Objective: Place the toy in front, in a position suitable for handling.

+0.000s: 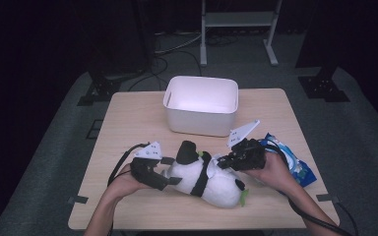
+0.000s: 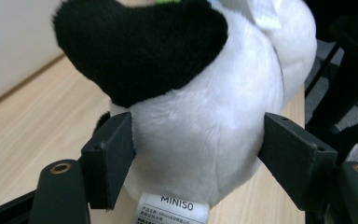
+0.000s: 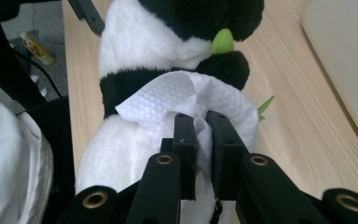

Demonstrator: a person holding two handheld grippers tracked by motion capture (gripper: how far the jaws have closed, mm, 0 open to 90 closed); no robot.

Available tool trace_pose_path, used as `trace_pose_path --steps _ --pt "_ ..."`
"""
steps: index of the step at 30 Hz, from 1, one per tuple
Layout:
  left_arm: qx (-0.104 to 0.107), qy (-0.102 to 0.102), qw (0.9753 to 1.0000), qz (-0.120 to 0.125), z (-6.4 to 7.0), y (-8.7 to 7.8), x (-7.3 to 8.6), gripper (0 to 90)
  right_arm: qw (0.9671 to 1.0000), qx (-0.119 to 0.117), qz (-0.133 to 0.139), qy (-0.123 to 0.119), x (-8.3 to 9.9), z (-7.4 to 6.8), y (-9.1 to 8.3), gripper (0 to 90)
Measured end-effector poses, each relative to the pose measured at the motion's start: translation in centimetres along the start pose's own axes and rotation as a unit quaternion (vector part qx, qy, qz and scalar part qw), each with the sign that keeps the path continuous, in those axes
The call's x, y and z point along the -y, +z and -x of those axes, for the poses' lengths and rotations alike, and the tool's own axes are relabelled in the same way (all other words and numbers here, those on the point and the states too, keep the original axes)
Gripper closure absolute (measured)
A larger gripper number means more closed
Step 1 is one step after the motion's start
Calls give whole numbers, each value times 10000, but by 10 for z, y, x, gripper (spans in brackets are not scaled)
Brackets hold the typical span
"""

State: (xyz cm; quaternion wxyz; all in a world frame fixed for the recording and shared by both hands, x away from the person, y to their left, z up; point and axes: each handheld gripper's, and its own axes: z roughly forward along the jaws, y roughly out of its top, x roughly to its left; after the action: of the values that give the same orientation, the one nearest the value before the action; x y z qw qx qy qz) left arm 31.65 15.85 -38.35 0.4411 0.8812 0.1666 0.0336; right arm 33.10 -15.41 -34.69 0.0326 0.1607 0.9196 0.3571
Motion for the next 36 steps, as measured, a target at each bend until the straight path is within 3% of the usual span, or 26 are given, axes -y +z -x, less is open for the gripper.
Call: trace_pose_path --steps 6,11,14,20,23,24,27,31,36 --pt "-110 -172 9998 -64 0 12 -4 103 9999 -96 27 47 -2 1 9 818" --pt "-44 -271 9996 25 -1 12 -1 235 10000 -61 -36 -20 -4 0 6 818" --pt "-49 -282 9996 34 -1 12 1 264 10000 12 -58 -1 1 2 2 818" --pt "-87 -272 9996 -40 0 10 1 270 9980 351 16 516 34 20 -25 820" --pt "-86 -266 9996 -72 0 9 1 270 9947 560 108 852 58 34 -40 822" --pt "-86 -266 9996 -72 0 9 1 270 9947 560 108 852 58 34 -40 822" --pt "-88 -264 9996 -83 0 9 1 269 9883 820 197 1270 88 49 -57 826" --pt "-77 -274 9996 -67 -1 9 1 269 9811 1067 207 1601 114 58 -70 839" --pt "-67 -281 9996 -76 -1 9 1 269 9766 1127 140 1825 133 63 -73 845"
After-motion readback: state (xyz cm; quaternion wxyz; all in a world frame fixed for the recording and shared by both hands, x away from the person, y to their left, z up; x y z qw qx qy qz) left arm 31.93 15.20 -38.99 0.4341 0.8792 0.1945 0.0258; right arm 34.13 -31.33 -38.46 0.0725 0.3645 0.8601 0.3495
